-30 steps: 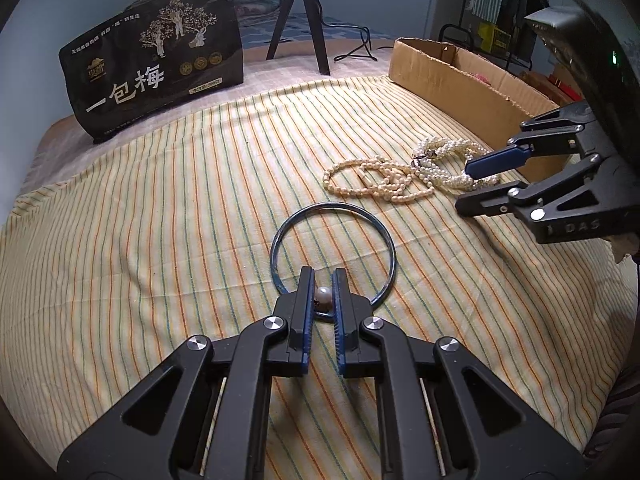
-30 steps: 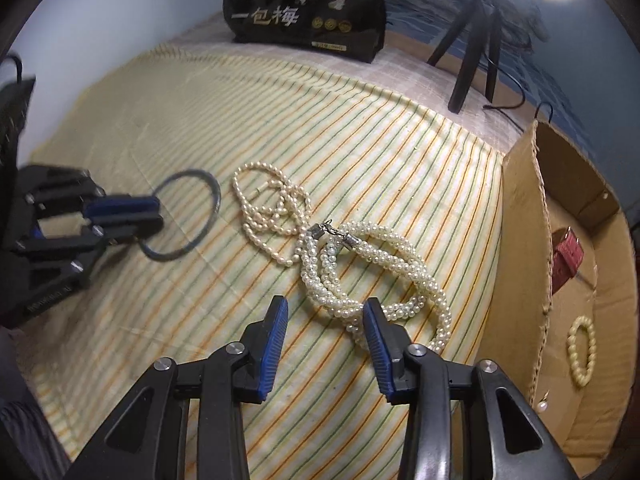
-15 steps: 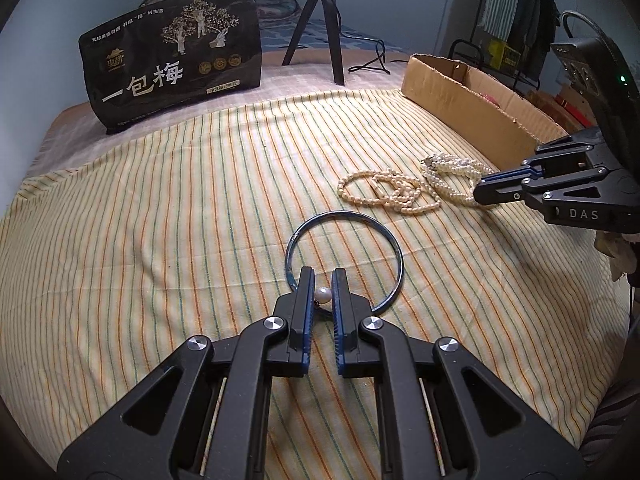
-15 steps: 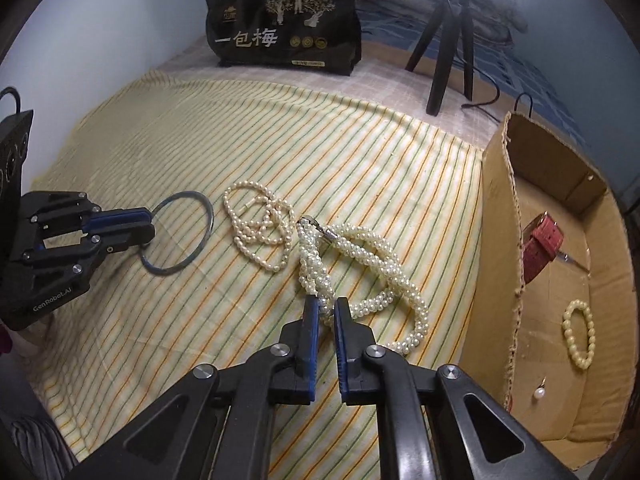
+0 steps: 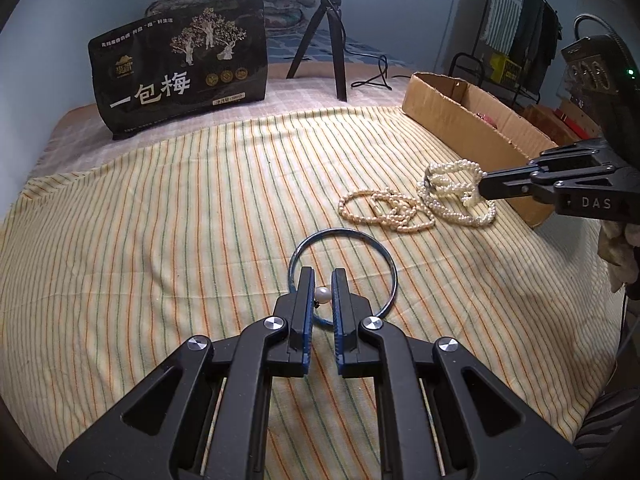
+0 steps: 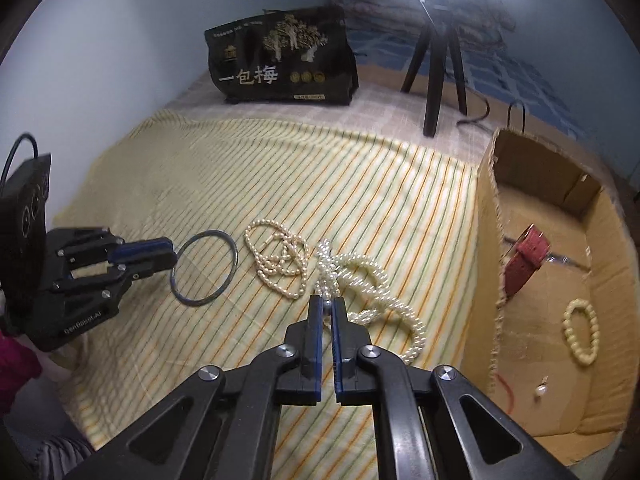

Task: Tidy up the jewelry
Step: 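Lift the necklaces with the right tool while the left tool lifts the earring, then carry the necklaces and earring over the cardboard box with both tools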

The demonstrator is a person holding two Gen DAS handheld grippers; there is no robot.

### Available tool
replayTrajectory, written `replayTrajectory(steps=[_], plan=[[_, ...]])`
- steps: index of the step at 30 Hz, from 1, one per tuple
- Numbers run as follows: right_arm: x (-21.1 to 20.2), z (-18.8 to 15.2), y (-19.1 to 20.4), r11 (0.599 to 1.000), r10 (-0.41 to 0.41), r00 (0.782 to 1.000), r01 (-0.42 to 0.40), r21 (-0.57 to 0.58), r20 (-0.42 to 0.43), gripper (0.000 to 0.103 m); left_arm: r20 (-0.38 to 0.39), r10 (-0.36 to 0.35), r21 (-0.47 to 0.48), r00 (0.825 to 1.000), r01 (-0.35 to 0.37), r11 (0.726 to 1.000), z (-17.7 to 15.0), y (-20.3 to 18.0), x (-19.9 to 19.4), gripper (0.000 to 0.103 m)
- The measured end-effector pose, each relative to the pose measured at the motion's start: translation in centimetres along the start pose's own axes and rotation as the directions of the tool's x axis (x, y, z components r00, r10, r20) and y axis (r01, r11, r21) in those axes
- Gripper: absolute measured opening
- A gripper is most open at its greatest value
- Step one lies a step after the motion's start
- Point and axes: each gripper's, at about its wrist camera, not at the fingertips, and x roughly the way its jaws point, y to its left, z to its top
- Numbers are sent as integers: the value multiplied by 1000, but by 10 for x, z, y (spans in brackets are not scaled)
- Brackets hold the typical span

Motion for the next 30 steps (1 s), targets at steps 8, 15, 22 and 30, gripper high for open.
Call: replayTrajectory(steps=[8,15,22,30], plan=[[-25,5,-2,1000,15,998,-16,23,53,1,27,3,1,1000,-3,1000,6,-2,-15,6],[-69,12,1,1000,-9,992,9,2,127,1,70,7,-8,998,-6,1000,19,-4,-39,6],[-110,16,-3,1000,-24,980,22,11,196,1,112,6,2,994,-6,1000,33,-11,-65,6],[-148,16,-11,999,-44,966,40,21,253,1,147,0,25,989,-4,1000,46,-26,-86,6]])
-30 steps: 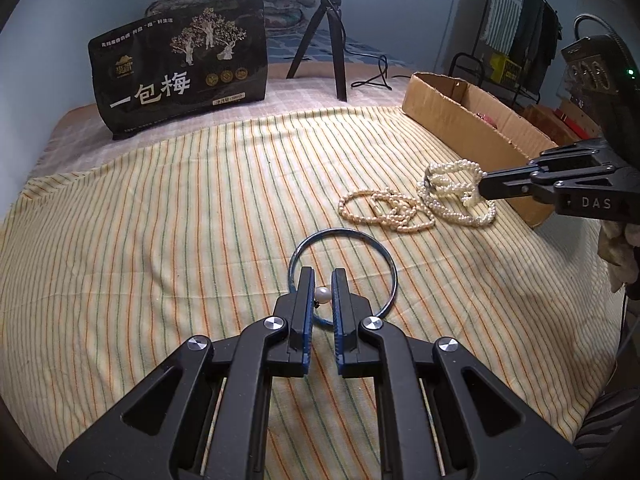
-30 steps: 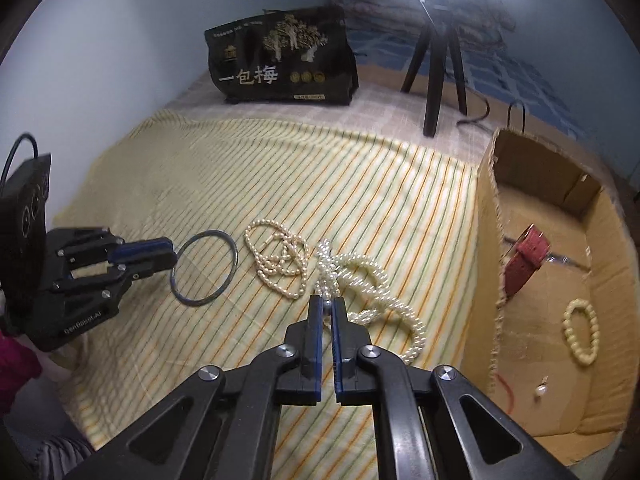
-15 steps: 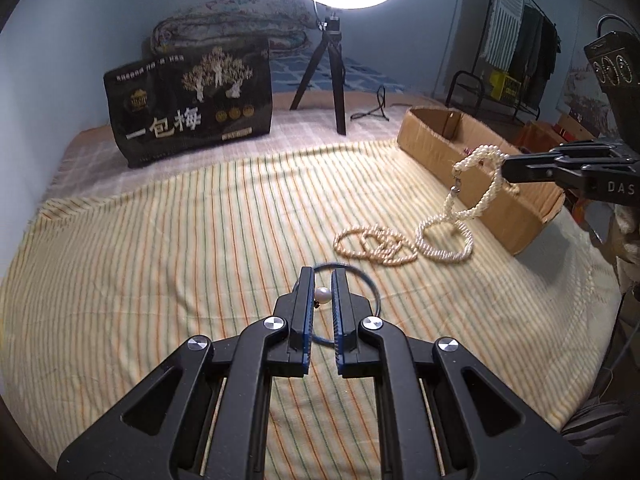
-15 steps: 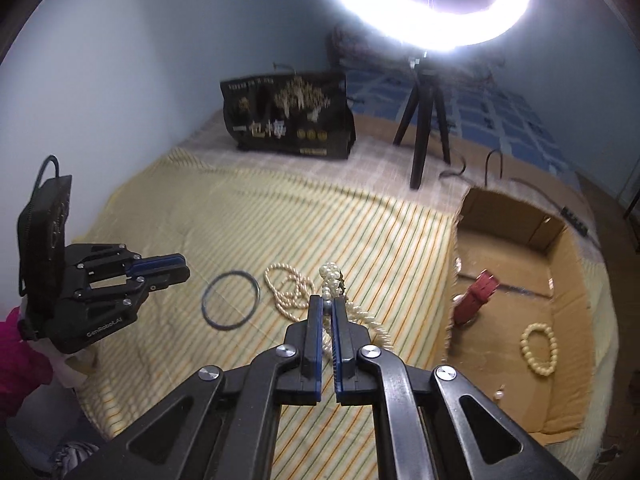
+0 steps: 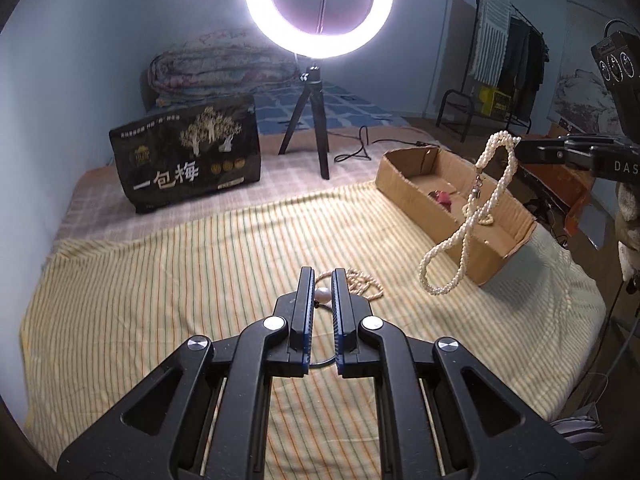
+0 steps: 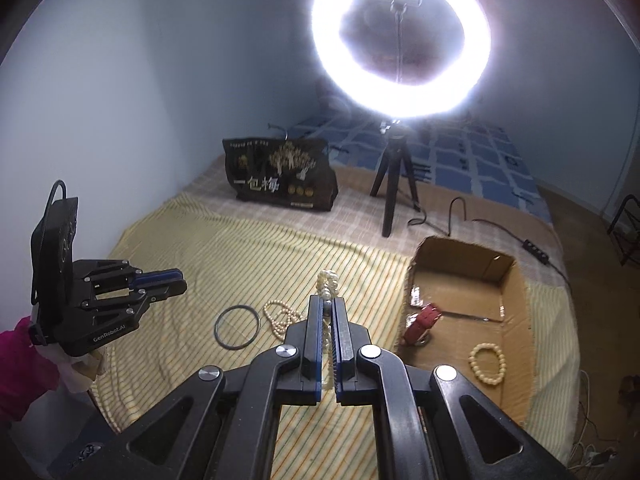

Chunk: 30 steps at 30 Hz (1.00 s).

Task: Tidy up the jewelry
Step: 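Carry the necklaces and earring over the cardboard box with both tools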

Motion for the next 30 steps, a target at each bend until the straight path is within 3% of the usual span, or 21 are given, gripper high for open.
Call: replayTrajectory(steps=[15,22,30], plan=[[-48,13,-45,997,-76,994,74,31,73,1,36,-65,63,997,63,996,32,-58,4,6],[-53,17,-84,988,-143,987,138,64,71,1,40,-126,100,991,122,988,53,-100,25,6],[-42,16,-121,977,-194,980,189,96,48,1,23,-149,118,989,145,982,67,-138,54,6]])
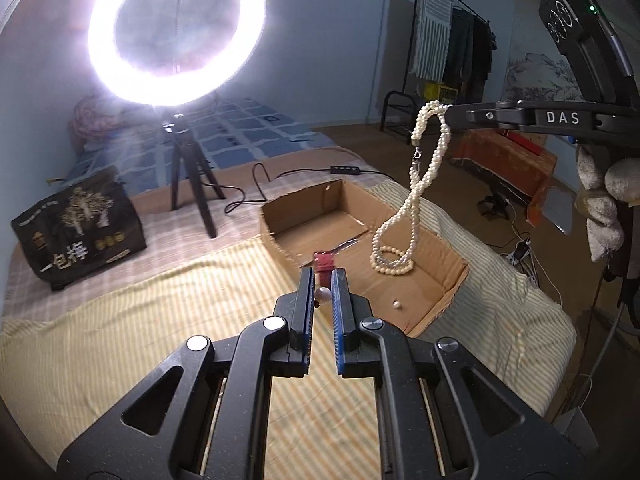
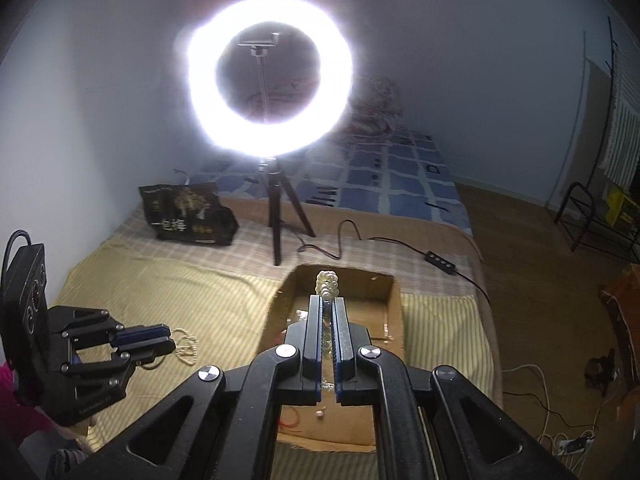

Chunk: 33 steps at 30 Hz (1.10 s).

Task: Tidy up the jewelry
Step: 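Carry the necklaces and earring over the cardboard box with both tools, then open both tools to drop the necklaces and earring into the box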

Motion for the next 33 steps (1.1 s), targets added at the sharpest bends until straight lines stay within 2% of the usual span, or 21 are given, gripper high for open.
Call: replayTrajectory(steps=[12,23,33], plan=[[27,8,-27,999,-33,999,34,27,-11,1,-57,16,-37,998,-18,999,14,-29,42,6],[58,17,-40,997,-60,998,61,43,-32,1,-76,-8,-65,997,3,998,16,-36,67,6],[93,9,-51,995,-61,995,66,70,-76,1,-100,-19,-71,995,12,997,14,-40,89,6]])
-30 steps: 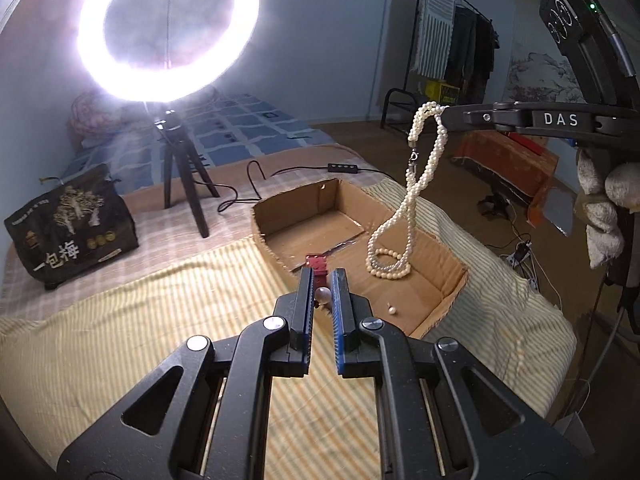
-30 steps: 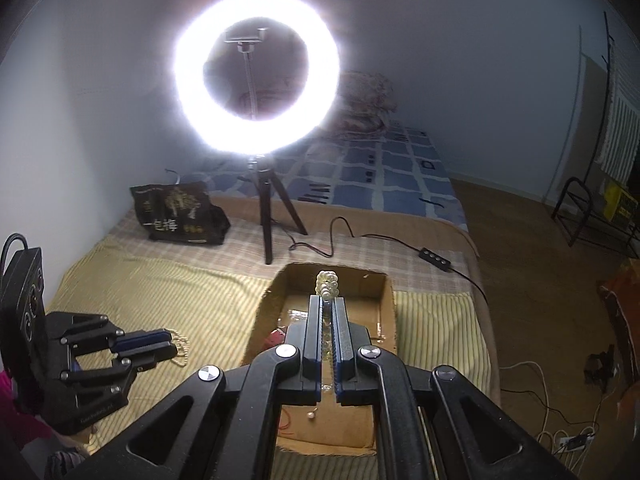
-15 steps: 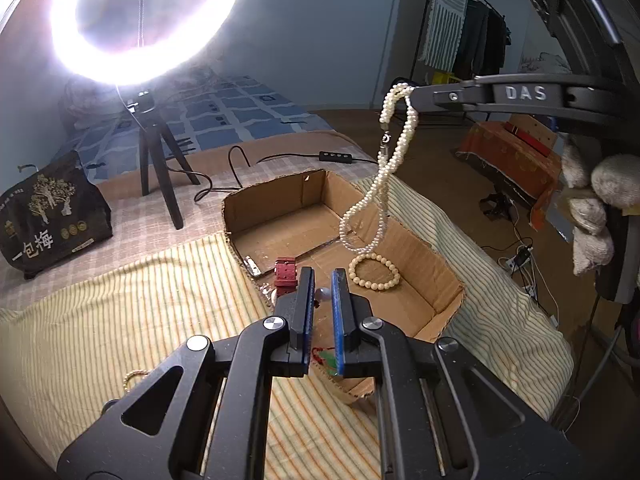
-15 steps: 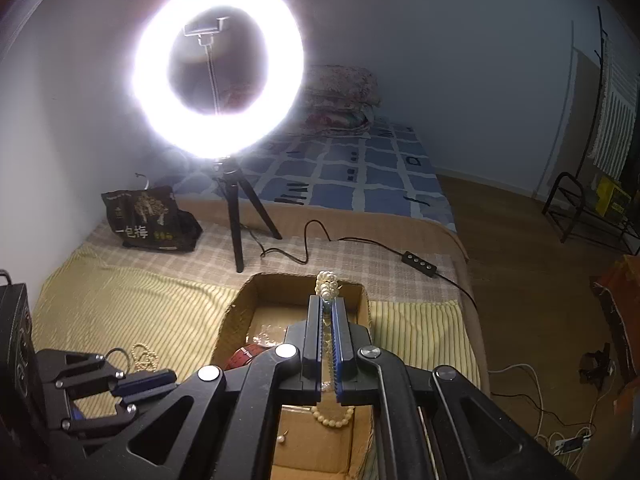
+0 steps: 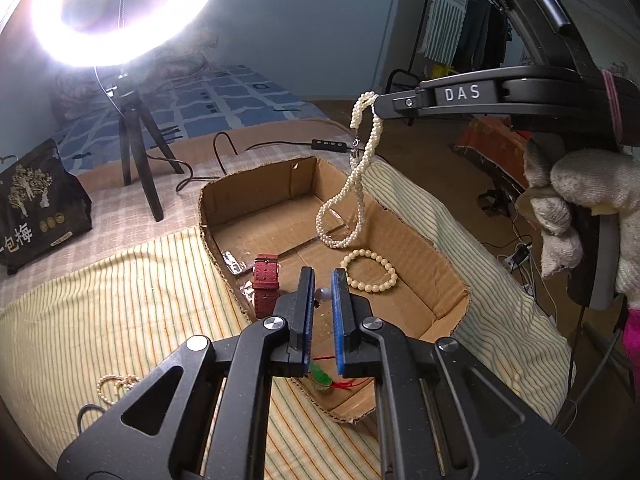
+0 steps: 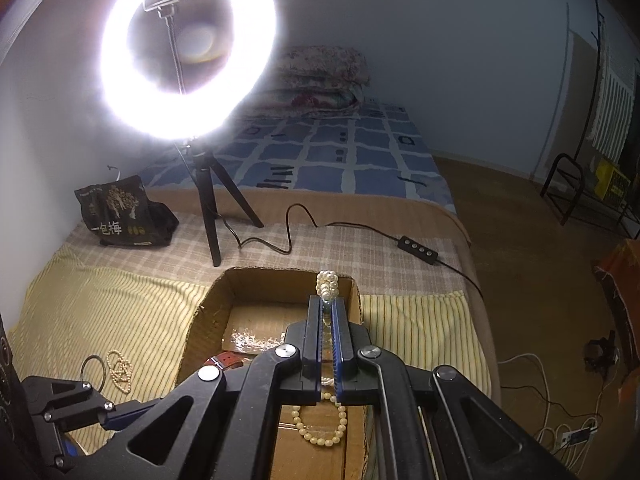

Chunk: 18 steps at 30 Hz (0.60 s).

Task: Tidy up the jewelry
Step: 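Open both tools to drop the necklaces and earring into the box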

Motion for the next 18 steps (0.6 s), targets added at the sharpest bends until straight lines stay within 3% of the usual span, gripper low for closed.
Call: replayTrajectory(steps=[15,18], plan=[[26,-16,-6,998,51,997,-50,35,-50,2,-28,-9,23,1000,9,1000,-6,-7,13,7],[26,-18,-5,998,59,997,-57,38,-49,12,-35,-12,29,999,13,1000,-7,-9,14,7]])
